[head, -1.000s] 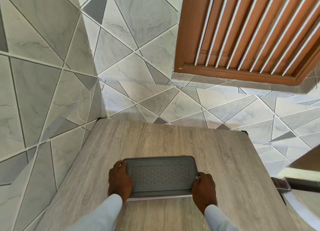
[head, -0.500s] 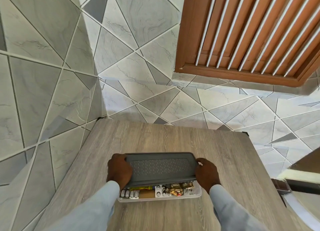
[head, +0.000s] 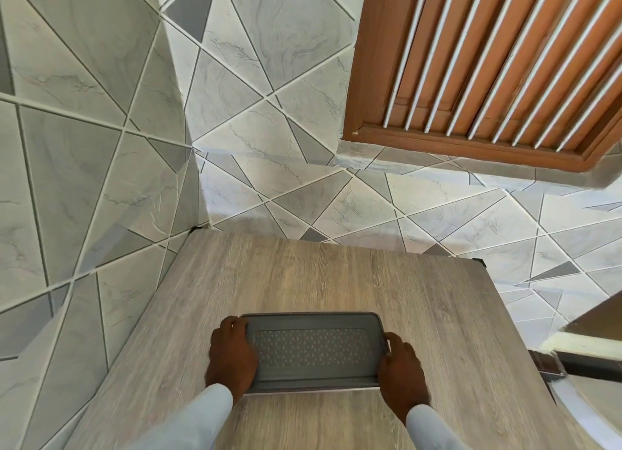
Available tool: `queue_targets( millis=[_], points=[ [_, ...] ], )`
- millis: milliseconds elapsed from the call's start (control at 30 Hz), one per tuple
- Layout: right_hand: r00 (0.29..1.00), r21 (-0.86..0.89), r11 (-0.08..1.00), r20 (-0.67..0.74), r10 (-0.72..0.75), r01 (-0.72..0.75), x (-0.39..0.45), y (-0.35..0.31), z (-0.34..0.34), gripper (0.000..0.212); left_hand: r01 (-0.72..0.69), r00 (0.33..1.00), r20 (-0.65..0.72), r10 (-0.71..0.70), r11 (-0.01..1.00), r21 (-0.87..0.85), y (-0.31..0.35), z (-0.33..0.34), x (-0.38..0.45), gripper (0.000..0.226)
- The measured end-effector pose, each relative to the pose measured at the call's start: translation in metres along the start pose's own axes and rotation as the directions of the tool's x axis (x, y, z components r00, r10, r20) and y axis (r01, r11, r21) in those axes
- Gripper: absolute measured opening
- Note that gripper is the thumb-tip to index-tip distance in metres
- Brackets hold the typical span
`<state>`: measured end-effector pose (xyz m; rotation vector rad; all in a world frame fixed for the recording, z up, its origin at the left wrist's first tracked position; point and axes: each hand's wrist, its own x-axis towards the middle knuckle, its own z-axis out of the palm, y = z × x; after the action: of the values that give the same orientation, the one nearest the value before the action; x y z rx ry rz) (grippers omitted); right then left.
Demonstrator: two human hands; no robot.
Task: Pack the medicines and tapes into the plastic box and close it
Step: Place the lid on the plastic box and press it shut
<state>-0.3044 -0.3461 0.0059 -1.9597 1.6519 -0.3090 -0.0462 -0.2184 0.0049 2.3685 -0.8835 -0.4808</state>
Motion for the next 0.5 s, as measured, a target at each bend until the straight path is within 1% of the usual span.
queue_targets(
  millis=[100, 167, 233, 300, 367, 400, 433, 500],
  points=[
    [0.999, -0.022, 0.999, -0.016, -0.050, 0.049, -0.005, 0.001, 0.003, 0.039, -0.020, 1.000, -0.020, 0.020, 1.000, 0.013, -0.002, 0.003, -0.002, 0.049],
    [0.999, -0.036, 0.998, -0.016, -0.047, 0.046, -0.006, 0.000, 0.006, 0.039, -0.035, 0.999, -0.021, 0.036, 0.998, 0.043, -0.005, 0.006, -0.001, 0.051],
    [0.996, -0.141, 0.988, -0.051, -0.074, 0.066, -0.006, 0.000, 0.010, 0.038, -0.045, 0.999, -0.013, 0.046, 0.994, 0.103, -0.008, 0.009, 0.000, 0.053],
    [0.979, -0.323, 0.933, -0.076, -0.191, 0.157, -0.003, 0.002, 0.014, 0.043, -0.064, 0.998, -0.009, 0.067, 0.977, 0.203, -0.012, 0.012, -0.001, 0.055],
    [0.948, -0.430, 0.862, -0.042, -0.316, 0.268, 0.002, 0.004, 0.016, 0.054, -0.138, 0.989, -0.009, 0.148, 0.942, 0.305, -0.015, 0.014, -0.001, 0.059],
    [0.927, -0.474, 0.821, -0.025, -0.375, 0.319, 0.004, 0.004, 0.017, 0.055, -0.193, 0.979, 0.004, 0.204, 0.918, 0.345, -0.017, 0.015, 0.001, 0.061],
    [0.913, -0.503, 0.790, -0.008, -0.409, 0.349, 0.006, 0.002, 0.017, 0.054, -0.251, 0.964, 0.018, 0.265, 0.889, 0.383, -0.017, 0.016, 0.002, 0.062],
    [0.907, -0.501, 0.778, 0.037, -0.419, 0.380, 0.009, -0.003, 0.017, 0.056, -0.392, 0.914, 0.081, 0.398, 0.813, 0.431, -0.015, 0.019, 0.003, 0.057]
  ],
)
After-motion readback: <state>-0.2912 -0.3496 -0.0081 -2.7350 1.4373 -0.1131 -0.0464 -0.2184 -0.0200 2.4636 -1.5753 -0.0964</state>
